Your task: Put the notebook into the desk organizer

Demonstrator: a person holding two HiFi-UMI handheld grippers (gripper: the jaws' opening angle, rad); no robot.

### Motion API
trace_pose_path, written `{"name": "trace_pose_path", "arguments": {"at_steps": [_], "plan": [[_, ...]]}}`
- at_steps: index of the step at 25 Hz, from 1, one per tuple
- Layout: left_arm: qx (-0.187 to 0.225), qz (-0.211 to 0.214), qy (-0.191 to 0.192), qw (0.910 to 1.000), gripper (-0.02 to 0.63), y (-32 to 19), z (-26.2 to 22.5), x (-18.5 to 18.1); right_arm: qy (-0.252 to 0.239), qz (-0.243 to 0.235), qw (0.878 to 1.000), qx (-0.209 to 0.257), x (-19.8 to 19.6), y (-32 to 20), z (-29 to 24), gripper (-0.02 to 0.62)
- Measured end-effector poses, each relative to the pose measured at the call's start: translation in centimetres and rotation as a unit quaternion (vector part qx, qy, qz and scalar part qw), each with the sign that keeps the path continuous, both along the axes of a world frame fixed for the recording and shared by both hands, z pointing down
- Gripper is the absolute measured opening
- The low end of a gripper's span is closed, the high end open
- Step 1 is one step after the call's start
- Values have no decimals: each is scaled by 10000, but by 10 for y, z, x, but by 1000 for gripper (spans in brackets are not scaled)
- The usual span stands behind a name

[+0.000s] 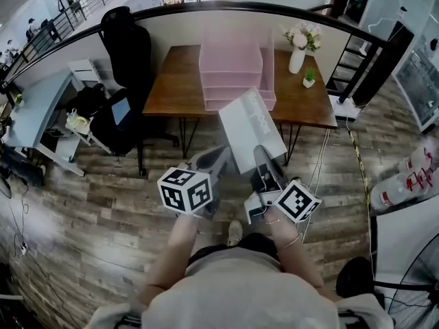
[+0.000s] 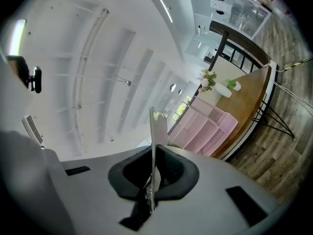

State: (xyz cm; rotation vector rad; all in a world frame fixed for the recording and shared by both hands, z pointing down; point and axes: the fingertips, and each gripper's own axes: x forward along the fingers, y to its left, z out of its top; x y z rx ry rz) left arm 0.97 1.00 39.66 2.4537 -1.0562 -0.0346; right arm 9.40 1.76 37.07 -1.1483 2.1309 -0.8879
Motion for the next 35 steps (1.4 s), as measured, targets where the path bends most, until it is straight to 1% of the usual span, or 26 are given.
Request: {"name": "trace_pose_path", "arguments": {"at_steps": [3,6,9,14,18,20,23,28,35], "plan": [[20,-133,-56,9999,5,-33,-1,4,-56,-47,10000,-5,10,-36,-2,5],[-75,-290,-39,9995,5,-56,4,4,-92,-96,9999,-57,16,-65,0,4],[-208,-372,-79,9991,5,-74,14,1,-225,-135,9996,-136,18,-85,5,4],[-279,-466,-151,9984,6,-103,18,-5,-427,-240,9985,-243,12,-112,10,5],[-394,-410,-134,9983,5,-120,25,-6,-435,-258,9985,-191,10,-133,7,5],[-429,-335,-191,9983,5,-129,27,-7,-397,-186,9990,-122,11,-144,4,5],[-460,-254,-272,9982,6,-146,29,-12,-478,-29,9988,-101,13,-163,1,5],[-406,-208,-223,9987,5,-176,21,-25,-607,109,9981,-17,7,-191,-6,3],[-356,-56,-165,9992,6,-209,21,-34,-622,315,9975,-85,-6,-221,2,4]]}}
